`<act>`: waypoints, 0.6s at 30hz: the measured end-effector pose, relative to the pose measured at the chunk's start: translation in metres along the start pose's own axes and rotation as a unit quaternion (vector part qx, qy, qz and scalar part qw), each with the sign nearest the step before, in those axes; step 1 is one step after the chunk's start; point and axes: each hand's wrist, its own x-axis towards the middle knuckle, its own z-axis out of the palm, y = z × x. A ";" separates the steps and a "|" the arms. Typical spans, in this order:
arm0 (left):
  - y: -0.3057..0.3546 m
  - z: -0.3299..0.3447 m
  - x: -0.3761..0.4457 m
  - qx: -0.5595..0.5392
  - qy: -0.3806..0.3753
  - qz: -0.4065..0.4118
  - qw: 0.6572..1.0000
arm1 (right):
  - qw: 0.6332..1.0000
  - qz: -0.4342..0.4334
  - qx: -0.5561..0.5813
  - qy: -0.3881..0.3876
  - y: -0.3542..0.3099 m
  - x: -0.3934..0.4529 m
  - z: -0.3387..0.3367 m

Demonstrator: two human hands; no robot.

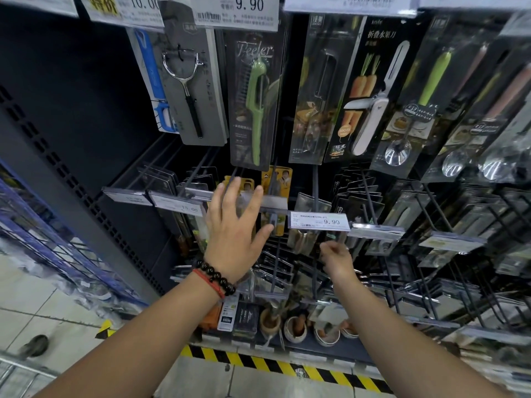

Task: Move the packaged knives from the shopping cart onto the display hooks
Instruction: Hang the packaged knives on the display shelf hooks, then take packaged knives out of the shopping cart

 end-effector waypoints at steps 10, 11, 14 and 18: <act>-0.017 0.000 -0.088 -0.066 -0.255 -0.138 0.955 | 0.975 -0.133 -0.107 -0.139 0.000 -0.056 0.038; -0.023 -0.004 -0.096 -0.073 -0.264 -0.157 0.949 | 0.968 -0.150 -0.122 -0.161 -0.001 -0.063 0.048; -0.044 -0.025 -0.124 -0.057 -0.281 -0.211 0.934 | 0.941 -0.198 -0.165 -0.217 -0.001 -0.088 0.081; -0.074 -0.065 -0.158 -0.020 -0.262 -0.270 0.926 | 0.894 -0.255 -0.236 -0.283 0.004 -0.129 0.129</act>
